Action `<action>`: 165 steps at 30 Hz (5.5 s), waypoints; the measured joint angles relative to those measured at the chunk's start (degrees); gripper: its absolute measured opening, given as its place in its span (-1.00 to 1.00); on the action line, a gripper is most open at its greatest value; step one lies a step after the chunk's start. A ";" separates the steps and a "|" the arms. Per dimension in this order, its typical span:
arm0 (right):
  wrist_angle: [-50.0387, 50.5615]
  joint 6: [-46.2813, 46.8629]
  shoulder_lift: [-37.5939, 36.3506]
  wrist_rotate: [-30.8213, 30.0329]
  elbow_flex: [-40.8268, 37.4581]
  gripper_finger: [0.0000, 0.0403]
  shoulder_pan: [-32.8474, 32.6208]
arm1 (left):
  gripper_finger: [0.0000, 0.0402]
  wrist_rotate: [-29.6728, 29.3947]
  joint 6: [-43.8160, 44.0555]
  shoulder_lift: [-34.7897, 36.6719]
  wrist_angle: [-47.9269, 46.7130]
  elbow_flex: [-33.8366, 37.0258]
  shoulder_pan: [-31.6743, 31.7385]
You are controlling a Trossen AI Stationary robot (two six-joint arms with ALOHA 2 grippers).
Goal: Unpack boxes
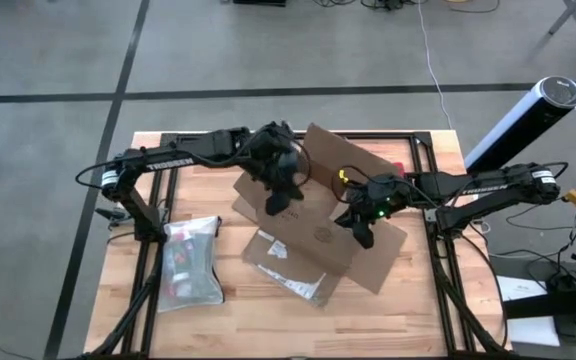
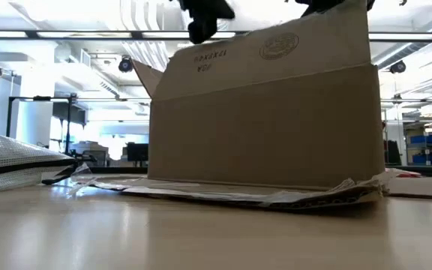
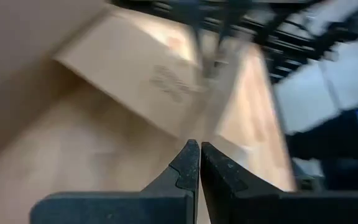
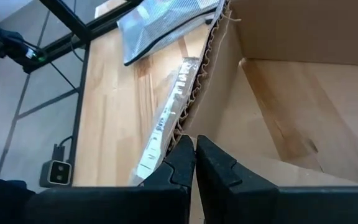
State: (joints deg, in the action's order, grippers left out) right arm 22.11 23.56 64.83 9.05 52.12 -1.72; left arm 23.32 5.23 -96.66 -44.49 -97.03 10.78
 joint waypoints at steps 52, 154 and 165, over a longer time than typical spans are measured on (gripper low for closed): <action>-4.45 -0.56 1.65 9.43 -0.03 -1.00 -0.68 | -1.00 -13.73 11.62 -3.39 4.64 -0.68 -8.87; 55.65 -41.76 38.16 19.95 31.95 -0.01 14.73 | -1.00 -15.28 20.73 -13.09 7.47 10.19 -24.92; 63.40 -37.05 34.24 27.72 34.03 -0.23 13.90 | -1.00 -15.27 19.13 -13.05 7.37 10.19 -24.13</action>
State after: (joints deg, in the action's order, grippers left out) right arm 85.51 -13.49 99.07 36.77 86.15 12.19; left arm 8.05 24.36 -109.71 -37.12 -86.85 -13.35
